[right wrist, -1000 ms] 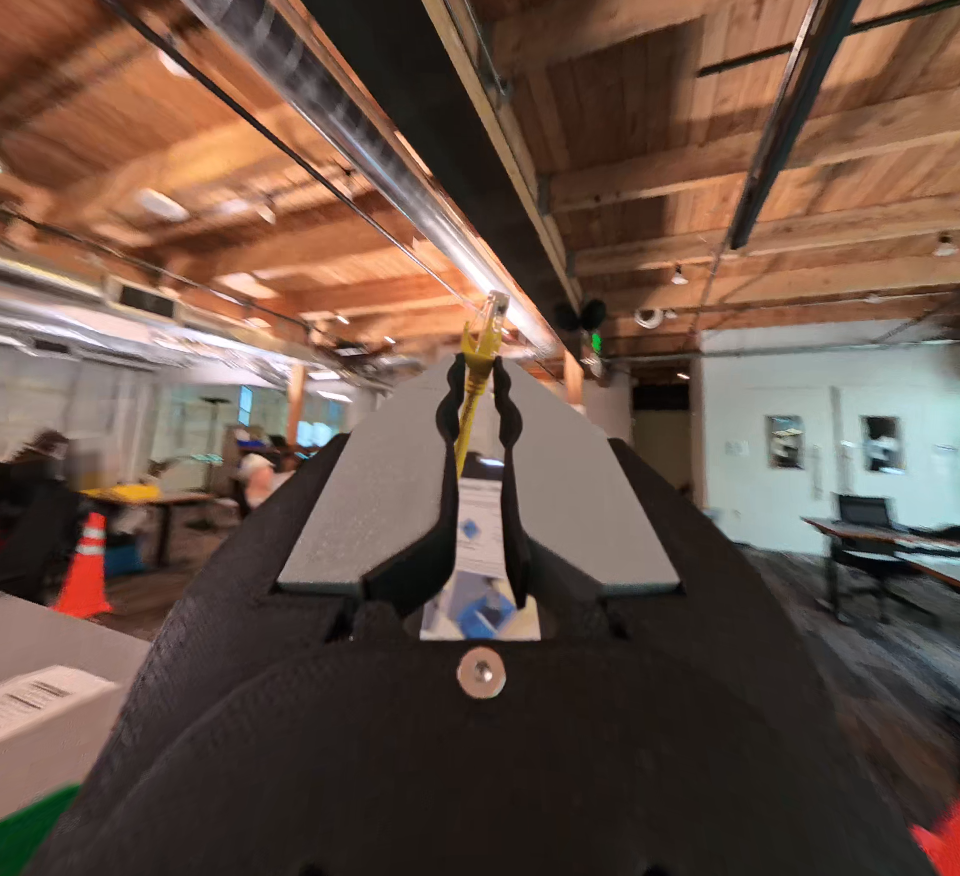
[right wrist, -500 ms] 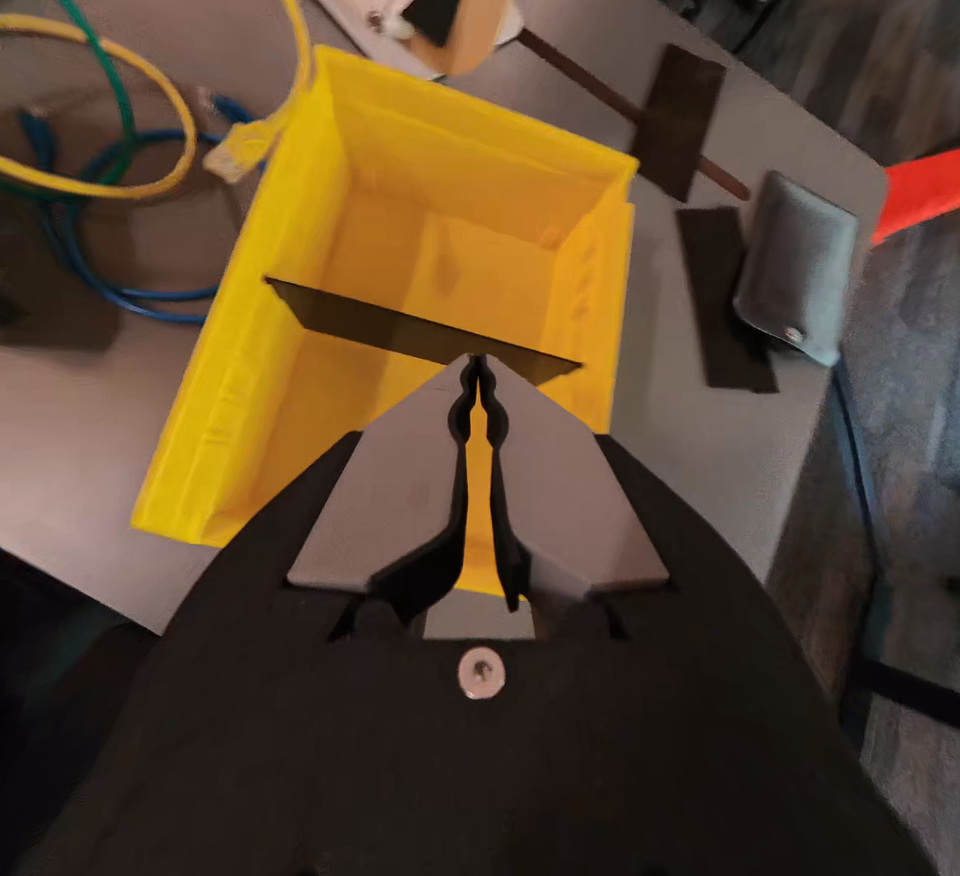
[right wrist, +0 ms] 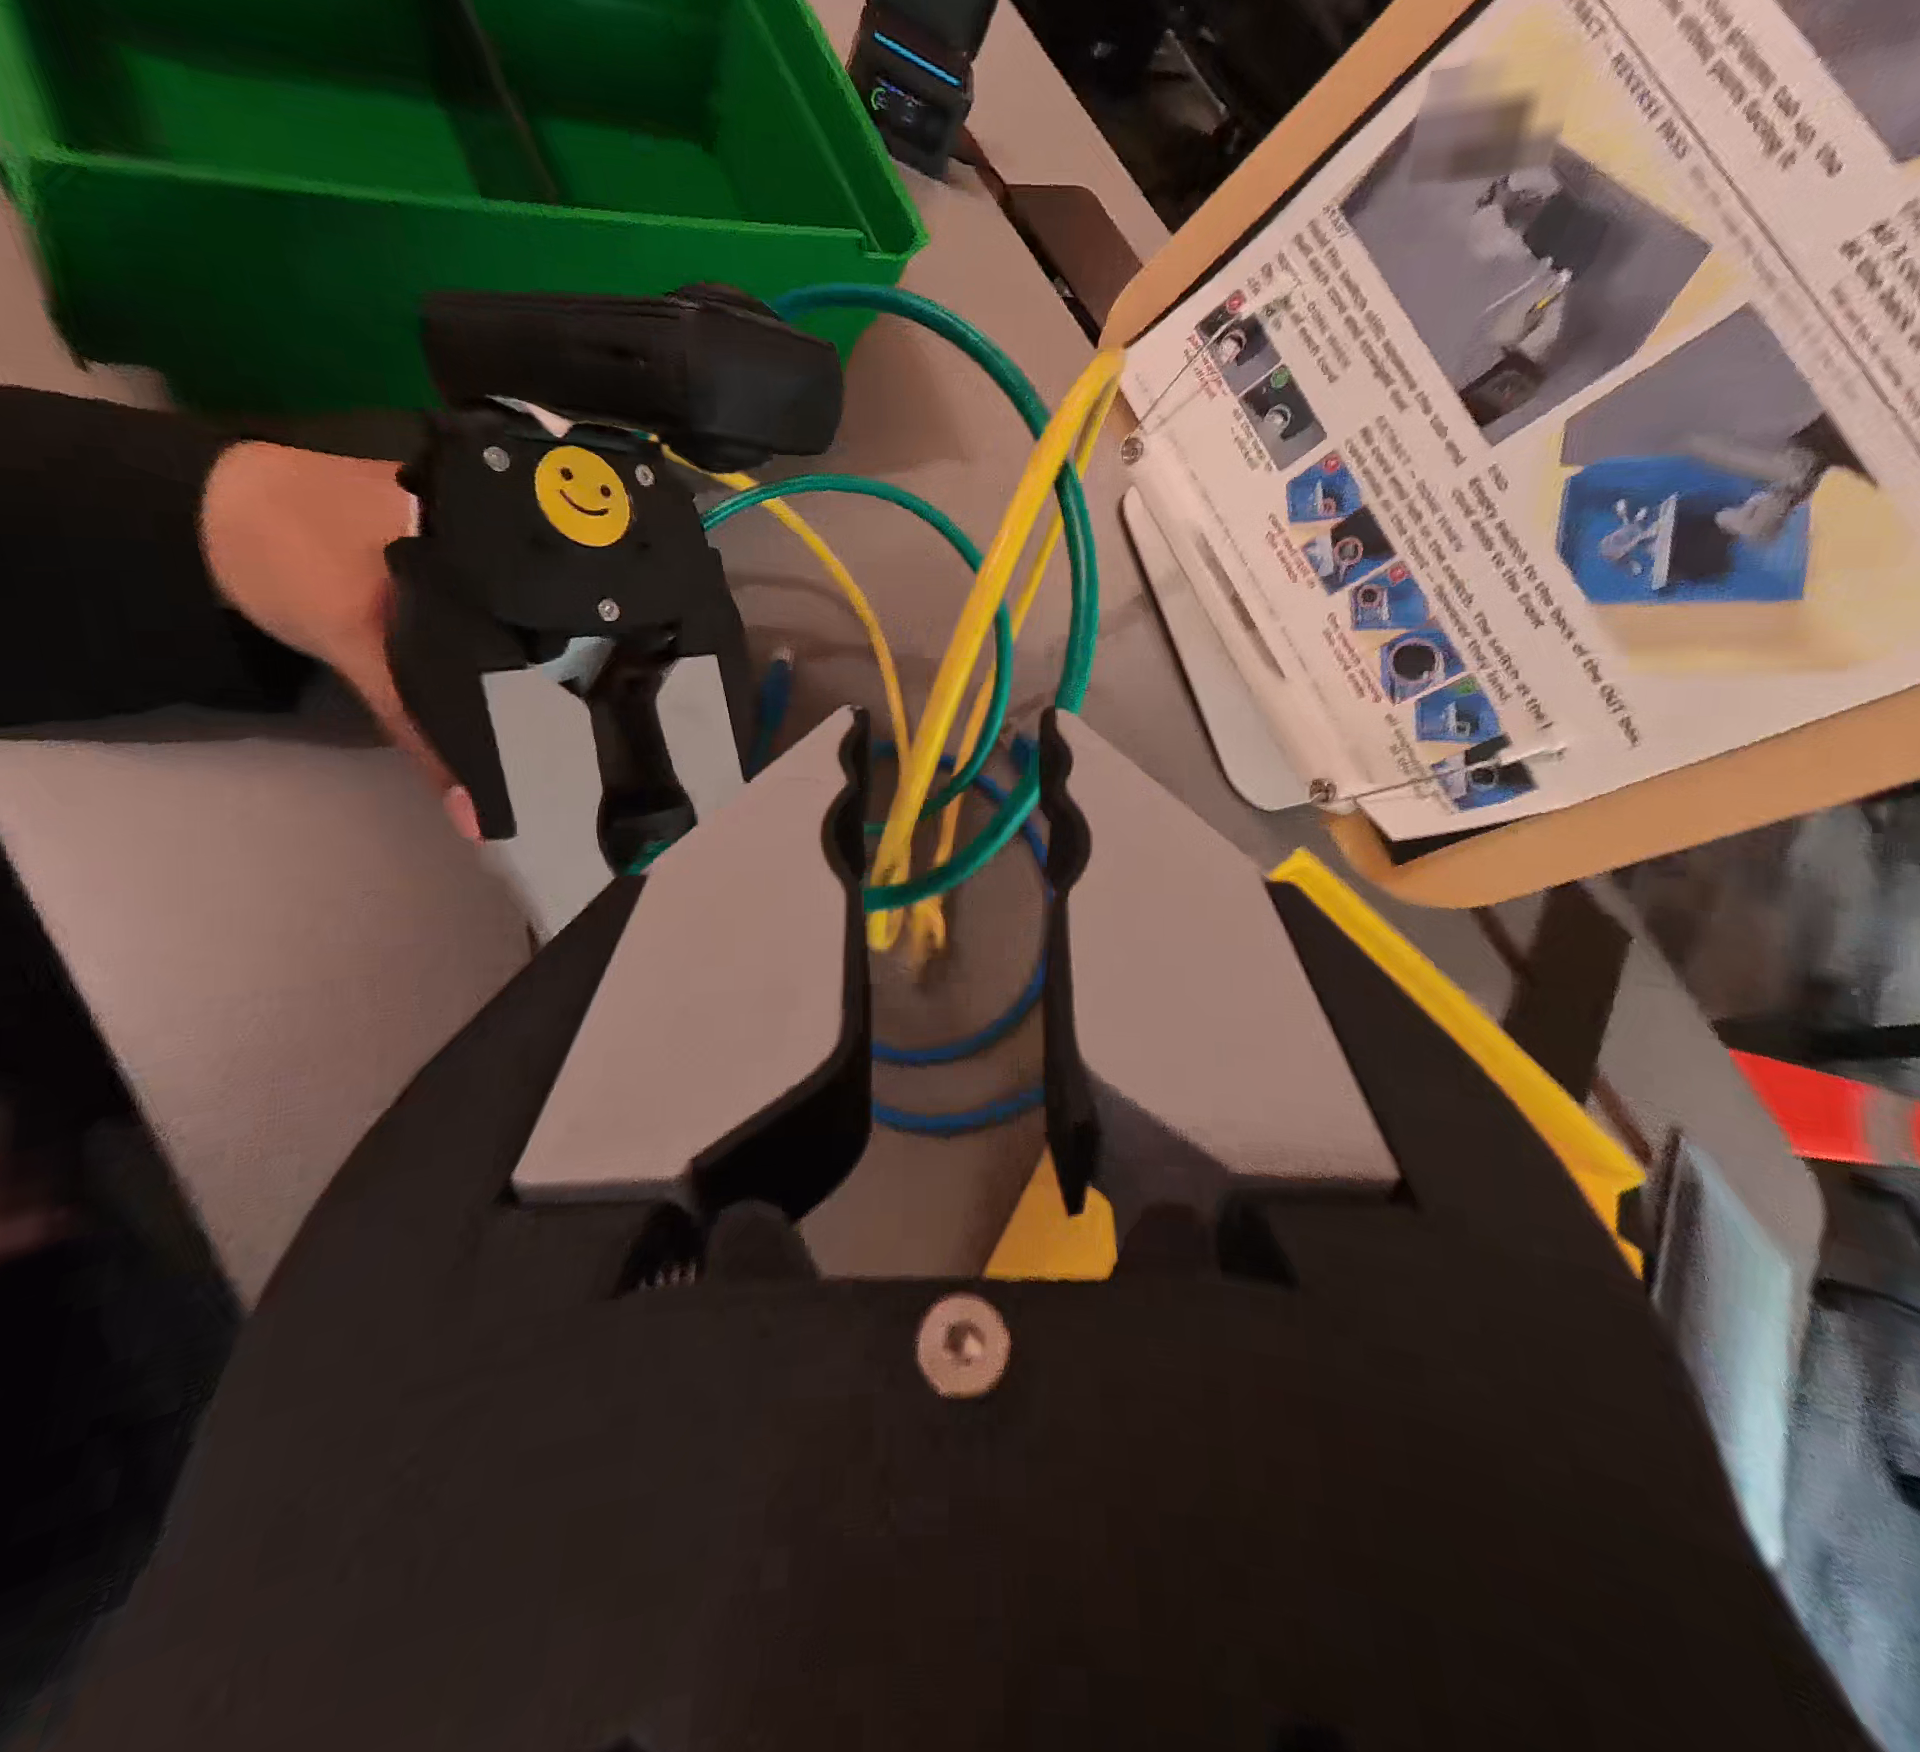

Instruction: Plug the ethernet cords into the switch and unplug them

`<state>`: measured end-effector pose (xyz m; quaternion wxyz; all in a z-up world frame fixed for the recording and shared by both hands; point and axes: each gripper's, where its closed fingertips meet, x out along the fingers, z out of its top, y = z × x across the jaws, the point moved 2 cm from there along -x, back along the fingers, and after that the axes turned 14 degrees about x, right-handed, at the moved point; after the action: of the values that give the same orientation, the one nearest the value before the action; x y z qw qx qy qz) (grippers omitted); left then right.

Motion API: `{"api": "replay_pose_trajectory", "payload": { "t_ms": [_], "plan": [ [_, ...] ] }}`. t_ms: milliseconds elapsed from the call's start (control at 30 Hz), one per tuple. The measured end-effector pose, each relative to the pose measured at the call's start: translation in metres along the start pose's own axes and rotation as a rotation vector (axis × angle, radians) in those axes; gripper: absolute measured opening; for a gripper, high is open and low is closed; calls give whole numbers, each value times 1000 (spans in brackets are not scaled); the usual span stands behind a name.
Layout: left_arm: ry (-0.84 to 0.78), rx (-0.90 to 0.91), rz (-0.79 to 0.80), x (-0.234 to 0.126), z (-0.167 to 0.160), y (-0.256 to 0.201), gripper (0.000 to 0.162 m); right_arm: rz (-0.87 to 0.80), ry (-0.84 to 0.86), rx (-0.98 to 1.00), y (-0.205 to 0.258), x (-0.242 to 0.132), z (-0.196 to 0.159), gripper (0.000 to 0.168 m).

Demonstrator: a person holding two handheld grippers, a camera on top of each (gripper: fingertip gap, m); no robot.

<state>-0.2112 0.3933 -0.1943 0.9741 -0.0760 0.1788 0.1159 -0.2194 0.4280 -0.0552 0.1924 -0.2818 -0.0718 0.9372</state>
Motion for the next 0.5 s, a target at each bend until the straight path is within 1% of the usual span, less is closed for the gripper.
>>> {"api": "replay_pose_trajectory", "payload": {
  "t_ms": [100, 233, 267, 300, 367, 500],
  "plan": [
    [2, -4, 1, 0, 0, 0, 26, -12, -2, -32, 8, 15, 1, 28],
    [10, 13, 1, 1, 1, -1, 26, -122, 45, -86, -3, 32, -10, 25],
    [11, 12, -2, 1, 1, -2, 26, -137, 53, -92, -6, 35, -12, 22],
    [11, 9, -5, 2, 1, -2, 26, -148, 51, -100, -8, 37, -12, 7],
    [7, -13, -3, 1, 1, -1, 26, -83, 47, -85, -1, 36, -8, 4],
    [-9, -71, 1, 0, -1, 4, 26, 193, 25, 53, 28, 14, 16, 2]
  ]
}}
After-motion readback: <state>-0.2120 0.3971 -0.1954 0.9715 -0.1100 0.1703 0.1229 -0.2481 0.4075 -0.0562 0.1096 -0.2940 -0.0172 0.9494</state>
